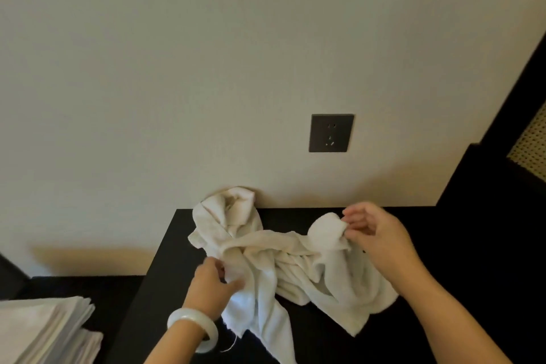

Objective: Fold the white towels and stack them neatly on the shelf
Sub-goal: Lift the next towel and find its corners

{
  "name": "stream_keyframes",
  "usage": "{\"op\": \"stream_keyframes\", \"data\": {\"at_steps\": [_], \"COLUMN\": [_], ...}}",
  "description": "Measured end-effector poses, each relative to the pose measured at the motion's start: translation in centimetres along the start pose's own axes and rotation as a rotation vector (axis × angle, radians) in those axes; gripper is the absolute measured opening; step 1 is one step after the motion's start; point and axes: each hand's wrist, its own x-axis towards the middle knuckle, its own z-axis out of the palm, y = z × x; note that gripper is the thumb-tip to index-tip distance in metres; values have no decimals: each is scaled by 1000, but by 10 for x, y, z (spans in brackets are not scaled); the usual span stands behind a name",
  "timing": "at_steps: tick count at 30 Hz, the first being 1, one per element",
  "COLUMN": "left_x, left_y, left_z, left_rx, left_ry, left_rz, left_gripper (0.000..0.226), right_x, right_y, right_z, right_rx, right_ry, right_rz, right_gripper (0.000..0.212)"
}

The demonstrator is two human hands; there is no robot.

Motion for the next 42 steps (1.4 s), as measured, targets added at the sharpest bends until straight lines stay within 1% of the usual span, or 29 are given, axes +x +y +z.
{"op": "stream_keyframes", "data": {"at_steps": [1,2,3,5,6,8,11,12,14,15,18,19,20,21,23,25,27,28,29,31,32,34,35,36,37,38,39,41,42], "left_x": [1,1,3,0,-2,-6,-11,-11,-12,-14,-20,-23,-24,-24,-25,-27,-30,-31,-33,-39,-43,-52,-56,-59,-61,-62,-62,-62,-61], "left_y": [-1,-2,-1,6,10,16,17,14,12,11,12,14,17,20,24,29,34,38,44,57,64,76,81,87,92,95,97,95,92], "left_z": [3,6,8,4,0,-8,-17,-19,-21,-21,-17,-15,-13,-10,-7,-5,-5,-5,-5,-4,-4,-4,-4,-2,0,2,3,1,-2], "left_rx": [-12,-63,-151,-317,-366,-421,-372,-369,-428,-481,-767,-860,-918,-947,-966,-989,-991,-958,-897,-732,-655,-545,-517,-502,-493,-482,-468,-488,-517], "left_ry": [-23,-39,-29,69,133,235,285,276,216,171,7,-45,-91,-130,-177,-180,-151,-125,-96,-31,-7,-34,-98,-185,-262,-297,-283,-203,-167], "left_rz": [2,10,25,24,8,-10,-1,-15,-67,-97,-179,-198,-206,-204,-180,-149,-107,-71,-21,96,169,348,422,477,510,529,518,424,358], "left_gripper": [30,27,30,36,35,32,34,35,36,35,26,23,21,20,22,22,18,16,13,12,21,53,66,71,69,59,46,20,13], "right_x": [1,2,4,10,13,21,20,18,13,10,3,1,0,0,3,3,2,3,2,1,-1,-6,-9,-11,-13,-15,-17,-22,-24], "right_y": [-10,-21,-31,-39,-37,-21,15,25,41,47,56,58,62,68,79,83,79,75,69,49,31,-6,-21,-32,-38,-41,-42,-38,-34], "right_z": [-3,-5,-7,-6,-3,5,14,16,22,24,28,28,29,32,38,39,34,30,24,12,7,4,6,11,17,24,29,34,33], "right_rx": [20,45,73,72,26,-105,-210,-219,-267,-308,-343,-329,-350,-415,-618,-691,-544,-445,-338,-118,-18,82,66,29,-13,-46,-60,-76,-116], "right_ry": [34,61,79,80,69,28,-48,-29,12,-11,-261,-320,-327,-284,-80,143,269,311,340,356,311,92,-32,-134,-214,-276,-325,-376,-372], "right_rz": [-45,-91,-133,-164,-159,-105,83,120,160,182,227,220,202,181,194,324,419,406,353,164,62,-109,-181,-241,-275,-280,-261,-190,-159], "right_gripper": [33,31,30,26,24,21,37,32,13,8,12,14,13,12,19,23,15,8,4,15,17,17,21,25,29,29,28,24,21]}}
